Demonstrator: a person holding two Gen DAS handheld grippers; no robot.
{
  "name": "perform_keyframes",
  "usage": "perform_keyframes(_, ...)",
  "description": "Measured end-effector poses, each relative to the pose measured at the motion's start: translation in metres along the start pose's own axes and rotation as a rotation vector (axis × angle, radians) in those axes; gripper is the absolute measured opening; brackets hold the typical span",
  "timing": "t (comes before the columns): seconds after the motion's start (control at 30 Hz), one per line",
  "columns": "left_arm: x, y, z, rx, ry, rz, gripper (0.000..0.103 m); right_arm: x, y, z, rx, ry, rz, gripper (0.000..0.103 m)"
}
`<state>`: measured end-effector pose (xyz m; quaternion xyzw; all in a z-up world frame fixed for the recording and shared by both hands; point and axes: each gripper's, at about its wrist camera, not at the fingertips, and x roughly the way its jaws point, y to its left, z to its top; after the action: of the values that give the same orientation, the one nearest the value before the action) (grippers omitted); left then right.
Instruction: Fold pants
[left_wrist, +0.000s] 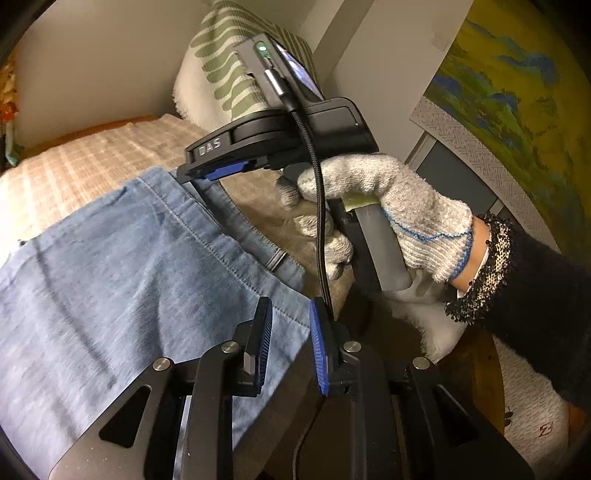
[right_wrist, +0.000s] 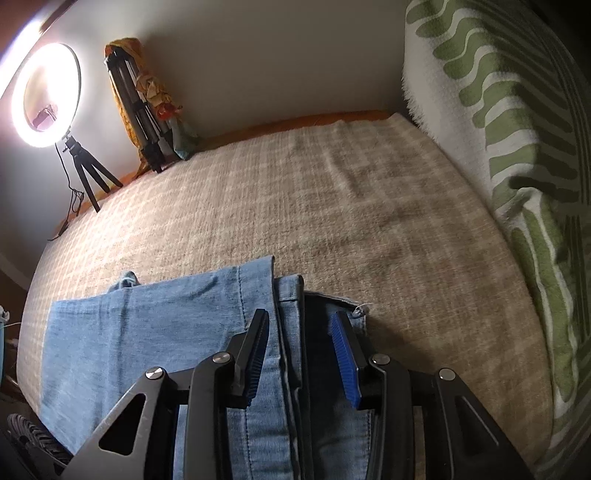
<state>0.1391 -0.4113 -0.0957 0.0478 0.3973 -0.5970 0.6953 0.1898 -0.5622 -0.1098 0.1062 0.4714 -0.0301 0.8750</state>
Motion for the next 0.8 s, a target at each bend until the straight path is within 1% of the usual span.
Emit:
perform_keyframes(0.13, -0.015, 0.002, -0.007, -0.013, -0.009, 0.015, 0.020, -0.012, 0.008, -0.002, 0.004, -0.021, 0.011, 0.037)
perform_keyframes(0.2, -0.027, 0.005, -0.010, -0.020, -0.024, 0.032, 0.031, -0.018, 0.014, -0.003, 0.011, -0.030, 0.025, 0.039)
perform_keyframes(0.27, -0.042, 0.007, -0.011, -0.029, -0.057, 0.055, 0.038, -0.023, 0.022, -0.005, 0.018, -0.037, 0.040, 0.047)
perform_keyframes(0.33, -0.058, 0.012, -0.013, -0.045, -0.084, 0.067, 0.038, -0.029, 0.034, -0.006, 0.019, -0.050, 0.065, 0.050)
perform_keyframes(0.53, -0.105, 0.027, -0.028, -0.065, -0.139, 0.146, 0.038, -0.044, 0.088, -0.010, -0.045, -0.078, 0.157, 0.050)
perform_keyframes(0.63, -0.133, 0.041, -0.044, -0.086, -0.161, 0.209, 0.038, -0.051, 0.119, -0.012, -0.090, -0.090, 0.203, 0.050)
perform_keyframes(0.7, -0.154, 0.056, -0.060, -0.128, -0.179, 0.253, 0.038, -0.055, 0.146, -0.014, -0.136, -0.093, 0.238, 0.049)
perform_keyframes(0.77, -0.170, 0.070, -0.076, -0.165, -0.188, 0.290, 0.038, -0.056, 0.169, -0.018, -0.183, -0.088, 0.255, 0.044)
perform_keyframes(0.8, -0.179, 0.079, -0.086, -0.192, -0.194, 0.312, 0.038, -0.057, 0.181, -0.020, -0.209, -0.084, 0.262, 0.044)
